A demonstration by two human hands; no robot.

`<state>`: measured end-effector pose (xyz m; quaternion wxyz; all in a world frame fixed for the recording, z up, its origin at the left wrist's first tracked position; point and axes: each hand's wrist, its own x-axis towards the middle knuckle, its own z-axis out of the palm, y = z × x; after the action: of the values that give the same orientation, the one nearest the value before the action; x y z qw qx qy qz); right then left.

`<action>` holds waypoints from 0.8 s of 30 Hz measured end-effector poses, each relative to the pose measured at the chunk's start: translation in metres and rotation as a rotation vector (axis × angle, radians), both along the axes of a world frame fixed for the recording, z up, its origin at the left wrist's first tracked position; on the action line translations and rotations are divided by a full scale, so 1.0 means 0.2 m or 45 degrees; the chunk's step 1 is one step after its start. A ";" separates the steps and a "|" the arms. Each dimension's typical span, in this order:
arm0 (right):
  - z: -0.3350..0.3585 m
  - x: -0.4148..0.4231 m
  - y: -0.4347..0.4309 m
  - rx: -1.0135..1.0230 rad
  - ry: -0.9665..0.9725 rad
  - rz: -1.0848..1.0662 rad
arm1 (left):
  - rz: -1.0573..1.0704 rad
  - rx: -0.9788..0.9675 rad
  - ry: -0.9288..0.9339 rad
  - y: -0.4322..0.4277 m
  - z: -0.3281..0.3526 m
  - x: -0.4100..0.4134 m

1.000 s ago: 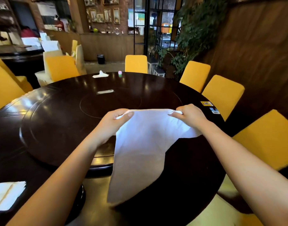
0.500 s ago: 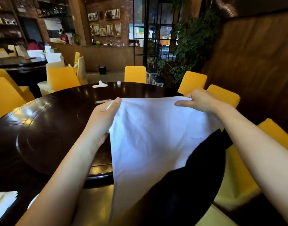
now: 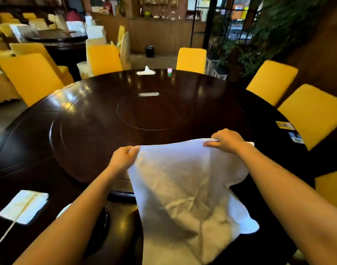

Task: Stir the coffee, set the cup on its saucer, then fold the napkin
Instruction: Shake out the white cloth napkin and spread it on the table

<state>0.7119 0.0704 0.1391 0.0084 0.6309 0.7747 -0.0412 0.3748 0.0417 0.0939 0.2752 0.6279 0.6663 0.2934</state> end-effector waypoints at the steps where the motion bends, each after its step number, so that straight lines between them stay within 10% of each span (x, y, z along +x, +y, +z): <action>1: -0.03 -0.01 0.06 -0.004 -0.010 0.006 | 0.006 -0.013 0.043 0.07 -0.03 -0.01; 17: -0.61 -0.08 1.00 0.188 -0.196 -0.219 | 0.193 -0.174 0.454 1.02 -0.48 -0.01; 24: -0.95 -0.71 0.80 -0.001 0.634 0.087 | -0.009 0.154 0.583 0.81 -0.80 0.29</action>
<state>0.5693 0.2303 -0.0503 -0.1810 0.5749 0.7737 -0.1954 0.4337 0.2045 -0.0667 0.0798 0.6956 0.6905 0.1816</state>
